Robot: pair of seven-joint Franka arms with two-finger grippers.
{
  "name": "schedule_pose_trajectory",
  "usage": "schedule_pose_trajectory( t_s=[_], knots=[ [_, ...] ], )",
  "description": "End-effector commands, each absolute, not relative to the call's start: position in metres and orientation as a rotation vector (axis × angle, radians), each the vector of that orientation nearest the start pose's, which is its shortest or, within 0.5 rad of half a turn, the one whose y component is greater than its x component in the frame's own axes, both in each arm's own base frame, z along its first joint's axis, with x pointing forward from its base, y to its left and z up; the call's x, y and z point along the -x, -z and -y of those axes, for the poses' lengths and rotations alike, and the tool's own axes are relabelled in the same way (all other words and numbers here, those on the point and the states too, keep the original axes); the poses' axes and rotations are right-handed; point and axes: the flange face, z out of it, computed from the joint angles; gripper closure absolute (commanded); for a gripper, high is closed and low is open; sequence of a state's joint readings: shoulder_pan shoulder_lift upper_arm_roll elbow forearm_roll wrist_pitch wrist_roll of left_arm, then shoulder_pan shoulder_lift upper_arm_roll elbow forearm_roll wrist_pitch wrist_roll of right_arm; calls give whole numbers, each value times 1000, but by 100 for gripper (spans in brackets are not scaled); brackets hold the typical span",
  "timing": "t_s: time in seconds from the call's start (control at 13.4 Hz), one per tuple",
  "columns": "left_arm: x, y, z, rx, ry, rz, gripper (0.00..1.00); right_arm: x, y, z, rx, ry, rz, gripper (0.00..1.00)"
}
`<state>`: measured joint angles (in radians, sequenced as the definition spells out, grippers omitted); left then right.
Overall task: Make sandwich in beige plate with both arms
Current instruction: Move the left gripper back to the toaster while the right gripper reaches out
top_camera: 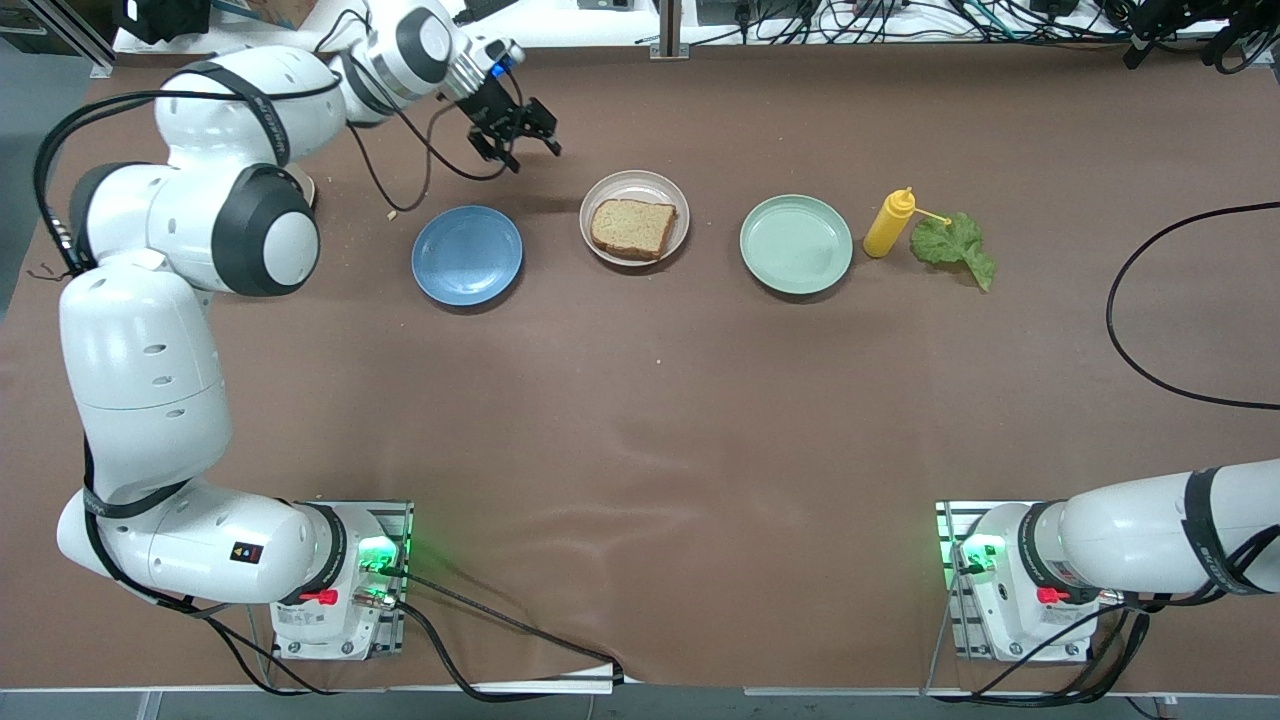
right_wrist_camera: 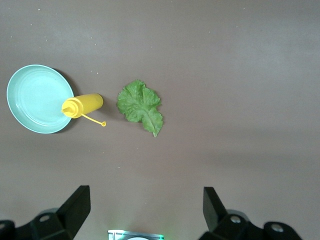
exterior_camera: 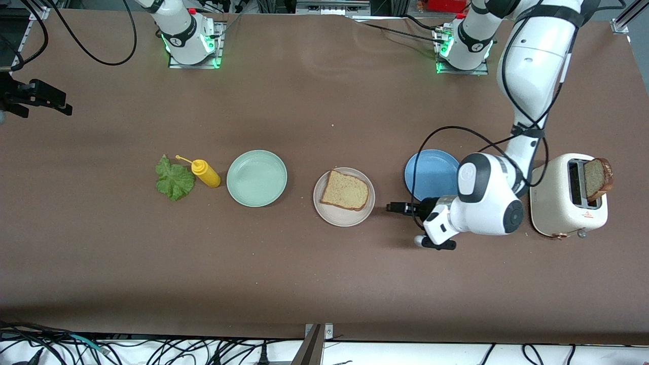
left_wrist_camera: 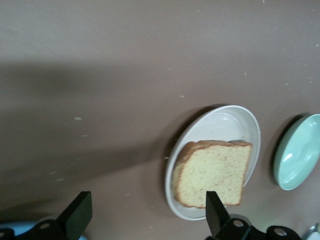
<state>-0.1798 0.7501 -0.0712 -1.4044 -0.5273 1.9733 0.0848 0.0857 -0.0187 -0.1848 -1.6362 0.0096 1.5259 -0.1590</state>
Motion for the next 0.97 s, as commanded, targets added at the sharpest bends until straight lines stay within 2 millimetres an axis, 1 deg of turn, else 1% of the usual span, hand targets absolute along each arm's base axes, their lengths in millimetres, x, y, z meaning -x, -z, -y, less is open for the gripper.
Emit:
schedule_pose_trajectory(
  t_s=[0.0,0.07,0.15,0.22,0.37,0.45,0.52,0.67,0.74,0.89],
  knots=[
    [-687,-286,168,3507,-376,-118,0,-542,-600,52,3125,-177,103,0],
    [-688,-292,155,3471,-373,-131,0,-542,-597,53,3122,-191,98,0],
    [-688,-298,141,3434,-375,-142,0,-547,-586,53,3119,-224,95,0],
    [-689,-308,124,3396,-365,-145,0,-554,-572,55,3114,-261,95,0],
    [-686,-329,98,3326,-378,-165,0,-555,-569,57,3102,-266,149,0],
    [-685,-337,87,3299,-381,-174,0,-555,-561,56,3090,-285,214,0],
    [-683,-343,81,3267,-387,-188,0,-555,-548,55,3068,-308,292,0],
    [-681,-359,67,3204,-368,-205,0,-558,-529,51,3005,-241,450,1],
    [-679,-368,63,3184,-362,-210,0,-561,-518,54,2980,-206,553,1],
    [-675,-394,45,3135,-333,-204,0,-564,-499,55,2914,-124,691,1]
  ],
)
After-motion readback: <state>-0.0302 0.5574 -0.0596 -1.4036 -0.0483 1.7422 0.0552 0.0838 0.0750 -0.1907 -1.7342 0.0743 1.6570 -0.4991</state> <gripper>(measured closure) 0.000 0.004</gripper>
